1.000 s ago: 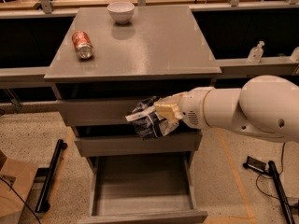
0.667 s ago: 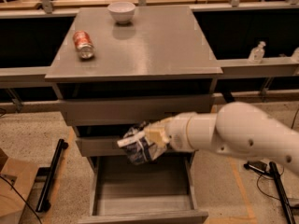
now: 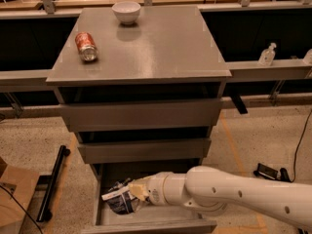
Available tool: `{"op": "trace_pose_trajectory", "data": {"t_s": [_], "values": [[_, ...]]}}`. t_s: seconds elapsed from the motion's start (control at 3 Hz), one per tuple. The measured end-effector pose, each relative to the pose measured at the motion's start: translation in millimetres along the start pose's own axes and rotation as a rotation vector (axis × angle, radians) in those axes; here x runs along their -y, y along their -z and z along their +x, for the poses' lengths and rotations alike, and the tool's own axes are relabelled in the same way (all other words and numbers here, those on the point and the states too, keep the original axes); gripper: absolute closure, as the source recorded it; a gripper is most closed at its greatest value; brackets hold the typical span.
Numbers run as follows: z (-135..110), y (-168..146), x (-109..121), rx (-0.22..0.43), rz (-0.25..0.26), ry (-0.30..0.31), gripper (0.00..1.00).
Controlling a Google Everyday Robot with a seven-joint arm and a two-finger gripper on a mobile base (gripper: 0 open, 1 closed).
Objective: Place blue chip bag into bottom drawer
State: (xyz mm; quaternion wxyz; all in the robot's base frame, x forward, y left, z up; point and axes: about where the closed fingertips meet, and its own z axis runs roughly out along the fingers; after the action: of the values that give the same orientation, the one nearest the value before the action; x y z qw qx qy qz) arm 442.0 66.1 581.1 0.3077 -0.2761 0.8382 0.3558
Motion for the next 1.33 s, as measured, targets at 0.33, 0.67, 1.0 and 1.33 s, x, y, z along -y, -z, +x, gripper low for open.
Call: {"op": "trace_pose_trajectory", "data": {"t_s": [0.33, 0.67, 1.0, 1.33], "values": [[23.0, -22.2, 21.7, 0.020, 0.025, -0.089, 1.00], [32.7, -30.0, 23.0, 0.013, 0.010, -0.138, 1.00], [29.0, -52.1, 48.8, 0.031, -0.017, -0.136, 1.00], [7.9, -75.8, 95.6, 0.073, -0.023, -0.122, 1.00]]}}
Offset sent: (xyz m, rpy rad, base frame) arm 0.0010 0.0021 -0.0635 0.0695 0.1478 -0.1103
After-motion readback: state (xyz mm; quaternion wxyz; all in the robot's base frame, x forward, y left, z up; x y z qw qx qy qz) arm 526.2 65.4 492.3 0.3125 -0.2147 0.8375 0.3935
